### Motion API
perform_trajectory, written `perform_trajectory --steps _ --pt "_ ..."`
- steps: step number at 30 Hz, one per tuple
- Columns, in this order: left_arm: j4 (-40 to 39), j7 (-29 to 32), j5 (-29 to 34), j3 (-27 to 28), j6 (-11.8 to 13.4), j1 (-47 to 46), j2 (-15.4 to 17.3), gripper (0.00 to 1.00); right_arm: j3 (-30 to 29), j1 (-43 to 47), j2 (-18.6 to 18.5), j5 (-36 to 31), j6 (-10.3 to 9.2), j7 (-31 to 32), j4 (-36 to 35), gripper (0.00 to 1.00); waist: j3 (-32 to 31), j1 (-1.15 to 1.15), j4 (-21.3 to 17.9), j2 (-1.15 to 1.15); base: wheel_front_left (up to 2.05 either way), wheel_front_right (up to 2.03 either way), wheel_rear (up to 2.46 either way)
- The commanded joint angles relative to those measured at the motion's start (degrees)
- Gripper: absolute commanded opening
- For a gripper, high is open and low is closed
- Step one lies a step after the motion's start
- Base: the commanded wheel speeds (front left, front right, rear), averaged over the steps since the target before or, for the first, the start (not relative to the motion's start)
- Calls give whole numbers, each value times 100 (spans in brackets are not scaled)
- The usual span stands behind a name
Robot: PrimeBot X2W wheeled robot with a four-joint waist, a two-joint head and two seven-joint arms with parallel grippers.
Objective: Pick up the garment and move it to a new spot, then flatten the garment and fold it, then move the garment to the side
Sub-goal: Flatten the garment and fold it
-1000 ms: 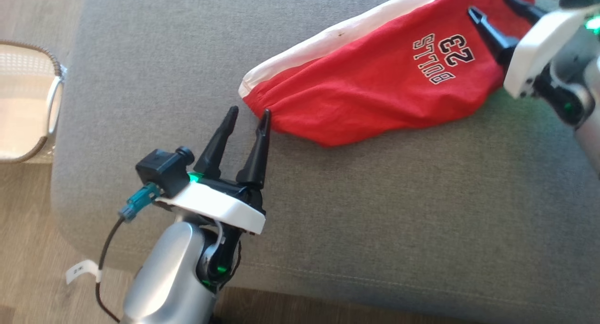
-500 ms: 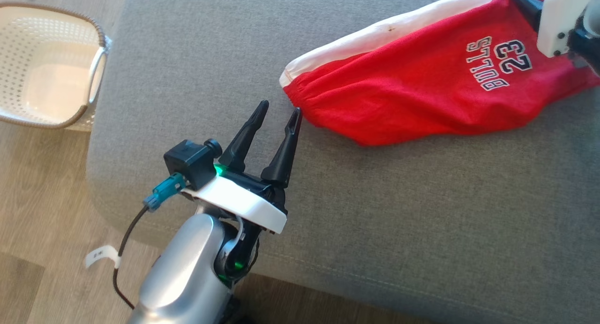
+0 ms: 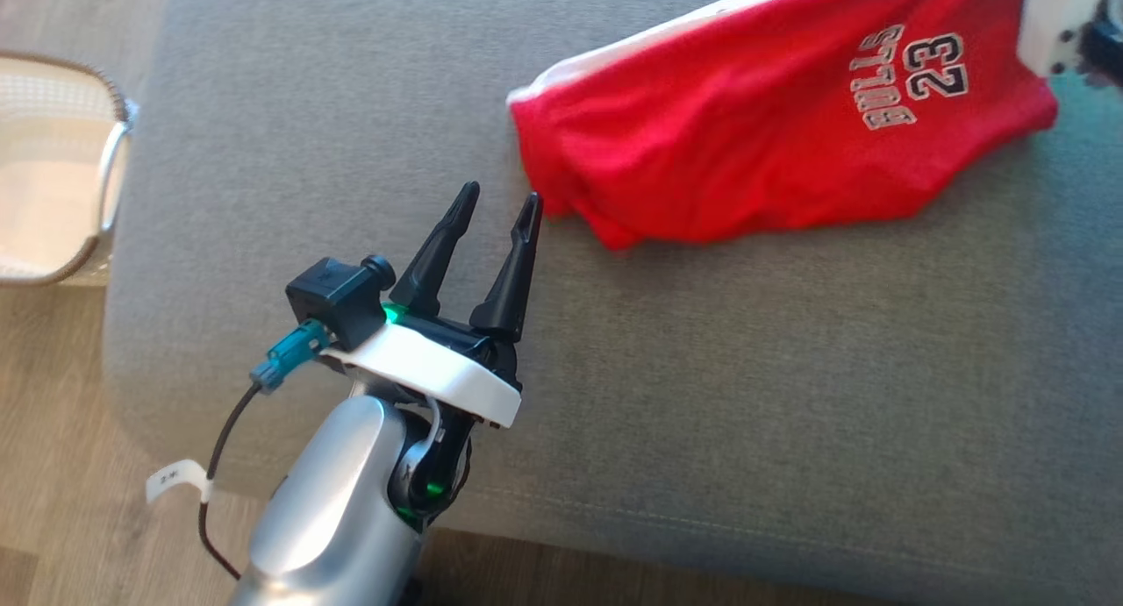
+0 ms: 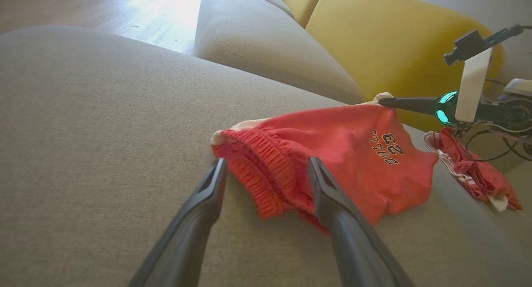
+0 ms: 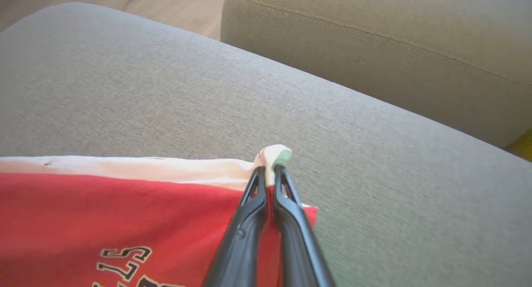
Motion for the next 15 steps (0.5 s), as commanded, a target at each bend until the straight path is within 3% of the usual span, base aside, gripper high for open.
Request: perform_trajectory --steps 1,6,7,8,15 --pt "-137 -43 49 178 -25 15 70 100 6 -133 -117 54 -2 -92 -24 0 16 0 -69 0 0 0 0" --pt "-111 -43 83 169 -58 -45 70 100 -20 -157 -126 173 -2 -326 200 0 66 0 -111 0 0 0 0" --pt "-104 -43 94 165 -63 -52 70 100 -35 -156 -93 178 -2 -422 271 34 70 0 -115 0 0 0 0" --pt "-96 -43 108 161 -68 -60 70 100 -61 -156 -50 189 -2 -552 333 100 73 0 -116 0 0 0 0" --pt "-113 -44 232 274 -75 9 70 100 -376 -16 187 480 -2 -1287 735 100 -61 0 -181 0 0 0 0"
